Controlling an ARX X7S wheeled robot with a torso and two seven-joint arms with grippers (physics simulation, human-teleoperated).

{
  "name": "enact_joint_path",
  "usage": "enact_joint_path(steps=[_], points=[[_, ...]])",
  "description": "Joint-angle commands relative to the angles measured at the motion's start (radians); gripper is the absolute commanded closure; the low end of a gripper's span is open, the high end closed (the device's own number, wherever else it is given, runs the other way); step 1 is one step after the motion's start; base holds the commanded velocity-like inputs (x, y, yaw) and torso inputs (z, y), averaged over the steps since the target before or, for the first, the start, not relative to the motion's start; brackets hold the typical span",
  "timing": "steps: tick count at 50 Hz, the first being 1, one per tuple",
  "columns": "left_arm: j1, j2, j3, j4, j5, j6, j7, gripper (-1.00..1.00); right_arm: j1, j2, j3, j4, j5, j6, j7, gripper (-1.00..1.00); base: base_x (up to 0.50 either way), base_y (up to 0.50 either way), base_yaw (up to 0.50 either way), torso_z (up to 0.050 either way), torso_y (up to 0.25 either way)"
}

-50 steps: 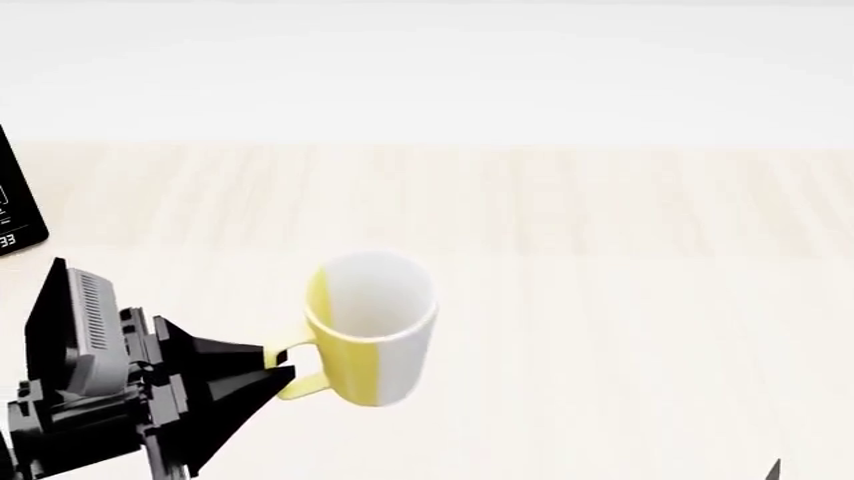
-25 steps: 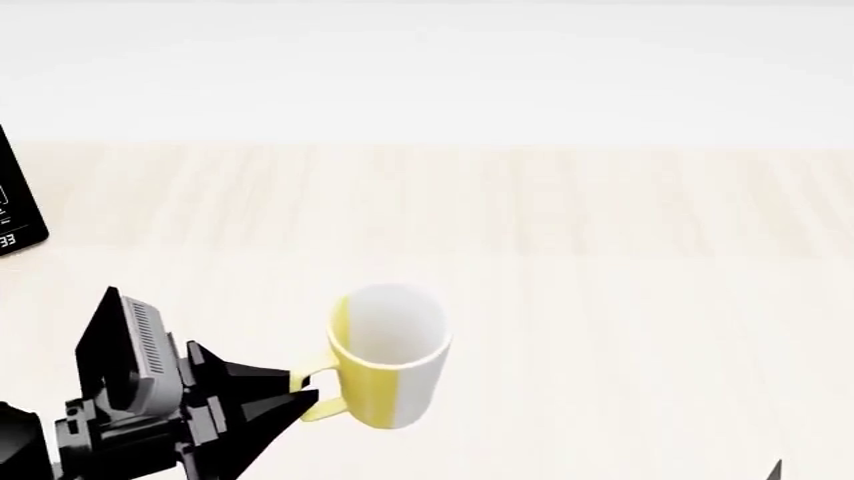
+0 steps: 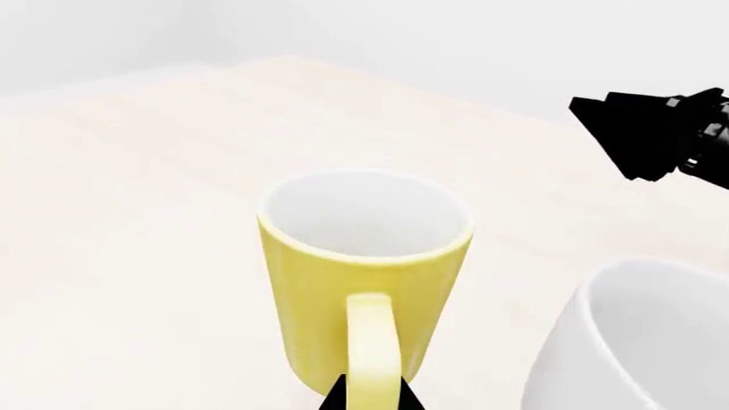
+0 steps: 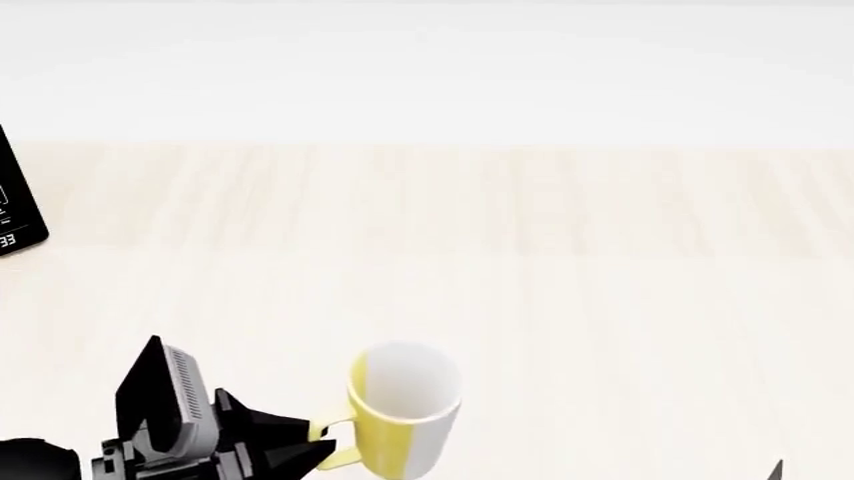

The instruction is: Put the yellow and white mug to the front of the white mug.

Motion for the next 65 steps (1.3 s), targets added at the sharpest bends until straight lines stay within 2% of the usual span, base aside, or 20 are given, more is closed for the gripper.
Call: enact_joint_path(steps=[1, 45, 64, 65], points=[[-0.003, 0.039, 0.009, -0.095, 0.012, 0.064, 0.022, 1.00, -0.003, 0.003, 0.001, -0.004, 0.005, -0.001, 0.003, -1.00, 0.00, 0.00, 0.00, 0.000, 0.000], [-0.013, 0.106, 0.003, -0.309, 0.024, 0.208, 0.064, 1.00, -0.007, 0.012, -0.011, -0.007, 0.010, -0.006, 0.012, -1.00, 0.00, 0.00, 0.00, 0.000, 0.000], [-0.009, 0.108, 0.012, -0.320, 0.028, 0.221, 0.068, 1.00, -0.008, 0.015, -0.015, -0.007, 0.012, -0.009, 0.016, -1.00, 0.00, 0.00, 0.00, 0.000, 0.000], [-0.005, 0.107, 0.018, -0.313, 0.042, 0.226, 0.052, -1.00, -0.008, 0.015, -0.015, -0.007, 0.013, -0.009, 0.017, -1.00, 0.00, 0.00, 0.00, 0.000, 0.000]])
